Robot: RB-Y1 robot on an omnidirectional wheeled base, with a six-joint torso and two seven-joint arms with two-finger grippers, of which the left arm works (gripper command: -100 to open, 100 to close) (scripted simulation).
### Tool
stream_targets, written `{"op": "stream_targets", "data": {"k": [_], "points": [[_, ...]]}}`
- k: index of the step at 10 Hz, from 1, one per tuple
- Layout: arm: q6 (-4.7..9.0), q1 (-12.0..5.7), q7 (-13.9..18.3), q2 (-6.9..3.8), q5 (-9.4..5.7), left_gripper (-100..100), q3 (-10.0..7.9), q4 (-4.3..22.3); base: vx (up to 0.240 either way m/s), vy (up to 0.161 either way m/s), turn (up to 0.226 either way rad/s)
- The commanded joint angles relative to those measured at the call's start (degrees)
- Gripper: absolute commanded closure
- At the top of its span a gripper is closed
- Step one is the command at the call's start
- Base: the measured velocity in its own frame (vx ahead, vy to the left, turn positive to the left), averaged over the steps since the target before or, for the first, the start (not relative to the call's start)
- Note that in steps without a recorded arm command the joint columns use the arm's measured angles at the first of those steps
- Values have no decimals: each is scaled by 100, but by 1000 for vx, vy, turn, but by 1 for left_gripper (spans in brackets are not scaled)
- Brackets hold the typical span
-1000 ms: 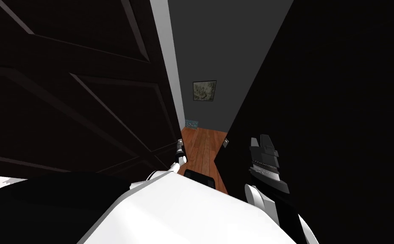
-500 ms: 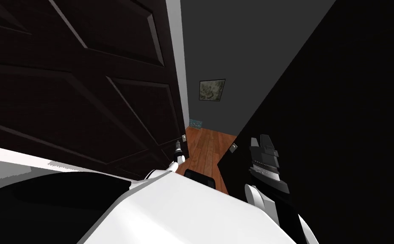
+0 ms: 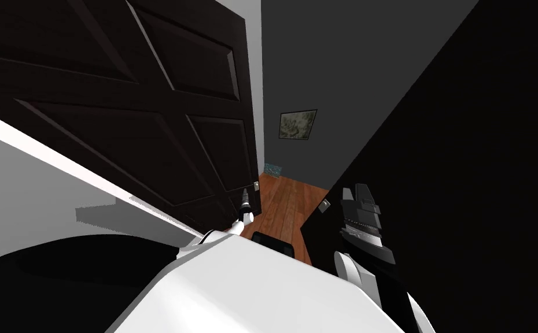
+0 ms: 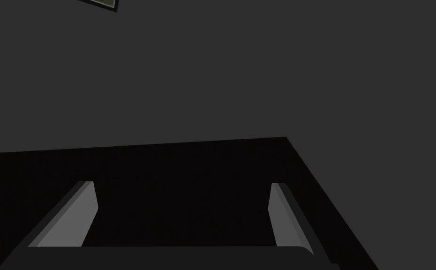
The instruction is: Push the door open
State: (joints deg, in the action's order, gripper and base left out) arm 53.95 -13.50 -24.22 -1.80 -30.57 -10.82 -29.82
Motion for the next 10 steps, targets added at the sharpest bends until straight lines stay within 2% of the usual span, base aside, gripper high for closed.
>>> {"op": "stream_targets", "data": {"k": [1,2,3,4,6,8,10], "points": [[7,-19,48,-14,-12,-100,156,51,-21,-40,276],[-11,-8,60,4,-23,-100,282,33,-20,-46,234],[-11,-8,60,4,-23,-100,282,33,-9,-38,73],[-38,8,77,46,-39,-100,469,5,-10,-44,265],[-73,28,99,126,-58,-100,706,-30,-17,-97,315],[-103,45,119,226,-76,-100,916,-61,-17,-120,200],[-103,45,119,226,-76,-100,916,-29,-8,-62,19]]}}
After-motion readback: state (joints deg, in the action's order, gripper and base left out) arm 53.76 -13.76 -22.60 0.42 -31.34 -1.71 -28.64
